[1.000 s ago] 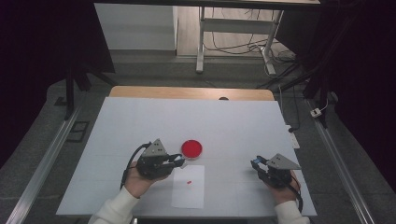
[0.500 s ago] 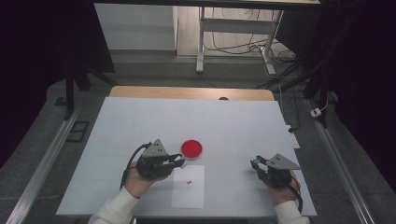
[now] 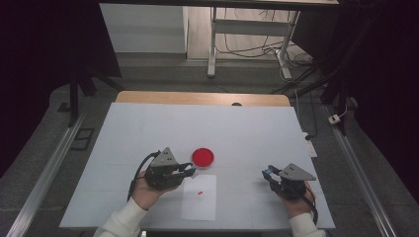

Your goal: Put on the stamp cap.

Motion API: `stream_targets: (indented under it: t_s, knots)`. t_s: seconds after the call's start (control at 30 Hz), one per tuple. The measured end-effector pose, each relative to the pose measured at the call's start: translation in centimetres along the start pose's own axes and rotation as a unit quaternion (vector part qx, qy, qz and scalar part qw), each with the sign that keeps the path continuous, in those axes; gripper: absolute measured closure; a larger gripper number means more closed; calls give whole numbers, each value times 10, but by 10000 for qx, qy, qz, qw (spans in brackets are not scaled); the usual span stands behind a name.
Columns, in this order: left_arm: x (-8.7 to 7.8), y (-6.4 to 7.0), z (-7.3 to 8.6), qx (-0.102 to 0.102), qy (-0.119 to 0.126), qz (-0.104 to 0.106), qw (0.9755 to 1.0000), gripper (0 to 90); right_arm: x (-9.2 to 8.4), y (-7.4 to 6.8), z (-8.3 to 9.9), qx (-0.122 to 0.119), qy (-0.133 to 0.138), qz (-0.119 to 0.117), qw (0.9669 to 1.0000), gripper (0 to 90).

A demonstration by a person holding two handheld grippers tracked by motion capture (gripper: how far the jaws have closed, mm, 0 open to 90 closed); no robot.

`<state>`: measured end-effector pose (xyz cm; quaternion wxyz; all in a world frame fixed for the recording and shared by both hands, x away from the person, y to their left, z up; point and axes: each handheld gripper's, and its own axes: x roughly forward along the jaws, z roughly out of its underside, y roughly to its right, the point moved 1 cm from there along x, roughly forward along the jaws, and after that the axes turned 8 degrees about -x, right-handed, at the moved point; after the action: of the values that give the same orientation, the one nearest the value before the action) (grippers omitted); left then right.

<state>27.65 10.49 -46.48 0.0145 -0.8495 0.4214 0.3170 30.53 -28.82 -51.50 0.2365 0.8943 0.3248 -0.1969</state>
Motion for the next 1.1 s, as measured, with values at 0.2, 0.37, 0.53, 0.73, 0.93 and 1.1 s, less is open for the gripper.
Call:
stream_targets:
  t_s: [0.2,0.37,0.53,0.73,0.93,1.1]
  knots:
    - [3,1,1,11,-38,16,10000,746,2,-8,-5,-37,52,-143,9999,644]
    - [5,2,1,21,-54,47,10000,745,5,-17,-9,-78,71,-264,9996,643]
    - [5,2,1,0,-19,63,10000,745,5,-23,-13,-93,141,-367,9992,643]
    - [6,1,1,-43,56,46,10000,745,6,-30,-17,-132,197,-452,9987,644]
    - [9,2,1,-13,64,93,9999,745,8,-35,-21,-154,252,-514,9982,644]
    - [11,1,2,8,10,95,10000,744,10,-39,-23,-180,241,-578,9979,643]
